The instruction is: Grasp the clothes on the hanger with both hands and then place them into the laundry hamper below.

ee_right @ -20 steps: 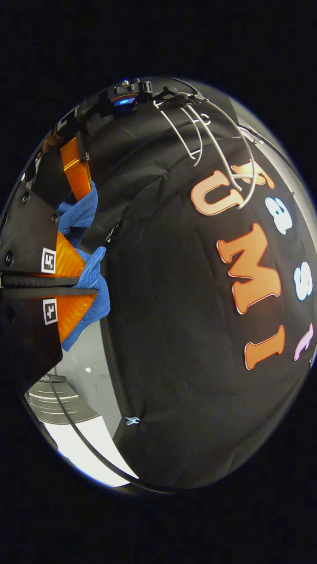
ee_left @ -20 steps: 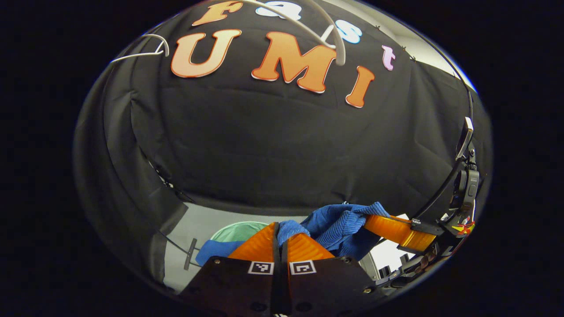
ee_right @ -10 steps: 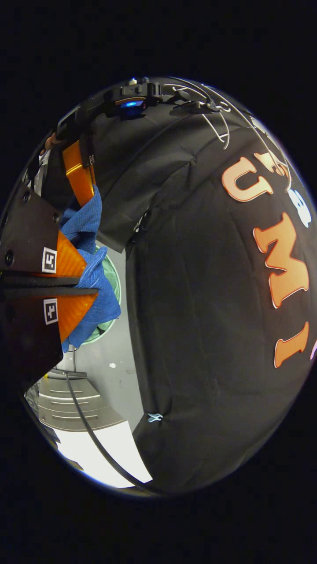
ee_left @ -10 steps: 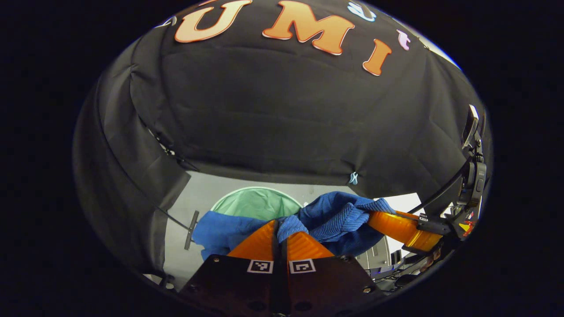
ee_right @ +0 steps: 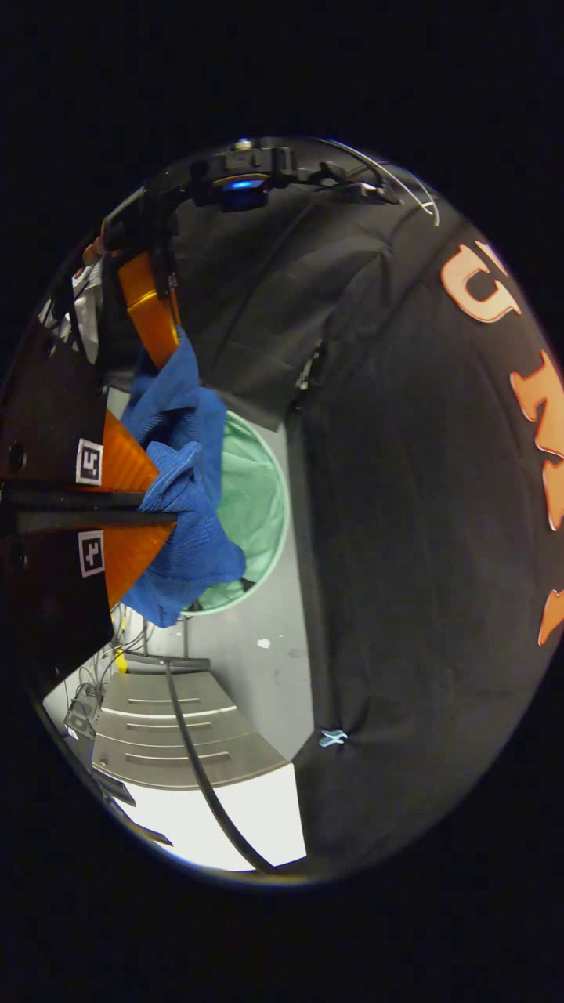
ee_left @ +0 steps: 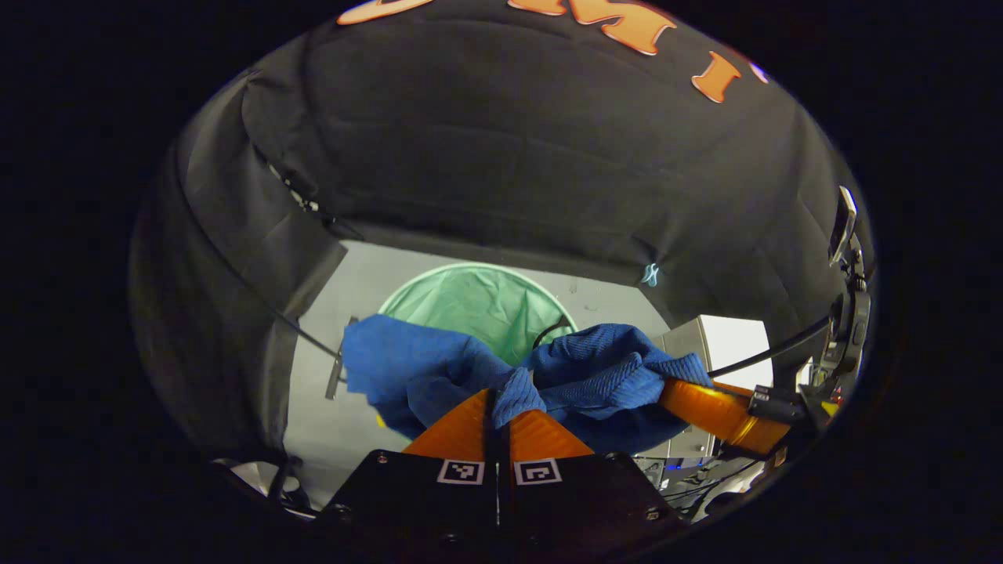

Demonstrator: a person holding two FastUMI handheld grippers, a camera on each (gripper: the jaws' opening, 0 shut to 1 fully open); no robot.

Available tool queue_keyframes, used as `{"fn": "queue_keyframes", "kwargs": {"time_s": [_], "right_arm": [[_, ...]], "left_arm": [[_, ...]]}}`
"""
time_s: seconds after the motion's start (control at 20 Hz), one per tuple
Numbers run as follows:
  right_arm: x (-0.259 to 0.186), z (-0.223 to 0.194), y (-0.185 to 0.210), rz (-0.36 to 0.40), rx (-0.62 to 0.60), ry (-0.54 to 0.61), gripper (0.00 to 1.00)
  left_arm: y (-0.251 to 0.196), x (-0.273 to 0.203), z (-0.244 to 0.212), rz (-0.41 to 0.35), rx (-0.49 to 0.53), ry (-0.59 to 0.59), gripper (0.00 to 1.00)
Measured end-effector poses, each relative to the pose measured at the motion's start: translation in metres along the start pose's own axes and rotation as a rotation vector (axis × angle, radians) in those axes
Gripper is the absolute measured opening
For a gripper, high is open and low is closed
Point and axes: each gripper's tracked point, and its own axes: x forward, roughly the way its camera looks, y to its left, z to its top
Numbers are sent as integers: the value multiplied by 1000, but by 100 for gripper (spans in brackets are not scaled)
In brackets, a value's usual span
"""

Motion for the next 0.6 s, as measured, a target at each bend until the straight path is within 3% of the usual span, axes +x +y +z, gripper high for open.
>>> {"fn": "queue_keyframes", "kwargs": {"time_s": [0.25, 0.3, 0.35, 0.4, 0.5, 0.6], "right_arm": [[20, -20, -5, -48, 0, 54, 8], [23, -20, -5, -53, 4, 63, 17], [23, -19, -6, -64, 4, 65, 23], [25, -18, -9, -75, 0, 60, 45], [25, -20, -11, -75, -7, 58, 37], [19, -19, -10, -74, -10, 54, 38]], "left_arm": [[12, 20, -35, 27, 1, 133, 12], [9, 21, -38, 24, 0, 133, 16], [7, 19, -36, 18, -3, 130, 22], [6, 18, -36, 15, -1, 126, 29], [9, 13, -32, 22, 9, 115, 68], [6, 9, -31, 22, 3, 105, 72]]}}
